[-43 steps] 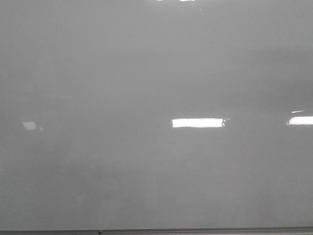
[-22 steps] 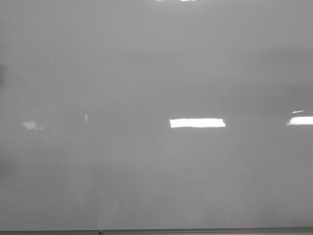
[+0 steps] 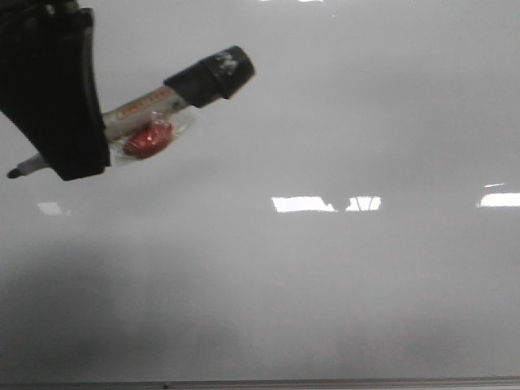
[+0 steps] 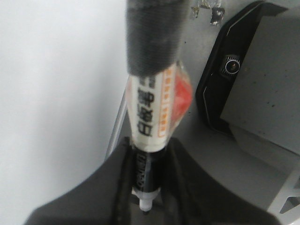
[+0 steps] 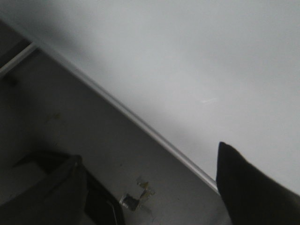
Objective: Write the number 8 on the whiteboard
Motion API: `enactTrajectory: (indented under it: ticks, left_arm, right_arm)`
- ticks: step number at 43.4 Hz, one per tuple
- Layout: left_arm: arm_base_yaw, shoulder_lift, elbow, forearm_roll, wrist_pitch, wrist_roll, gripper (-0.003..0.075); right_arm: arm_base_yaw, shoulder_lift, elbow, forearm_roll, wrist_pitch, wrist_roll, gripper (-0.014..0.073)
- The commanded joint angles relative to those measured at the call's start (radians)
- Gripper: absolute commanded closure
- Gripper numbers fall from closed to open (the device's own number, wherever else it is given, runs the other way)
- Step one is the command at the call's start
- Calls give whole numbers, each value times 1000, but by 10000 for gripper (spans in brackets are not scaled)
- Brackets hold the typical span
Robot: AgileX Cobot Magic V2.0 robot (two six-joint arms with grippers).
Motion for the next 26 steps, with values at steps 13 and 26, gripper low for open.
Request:
enactTrajectory:
  ticks: [13, 26]
  left_arm:
    - [-135, -25, -43, 19, -49, 28, 741]
    - [-135, -25, -43, 19, -65, 28, 741]
  right_arm:
    - [245, 242, -213, 196, -25, -269, 4]
    - [323, 399, -293, 196, -73, -307, 10]
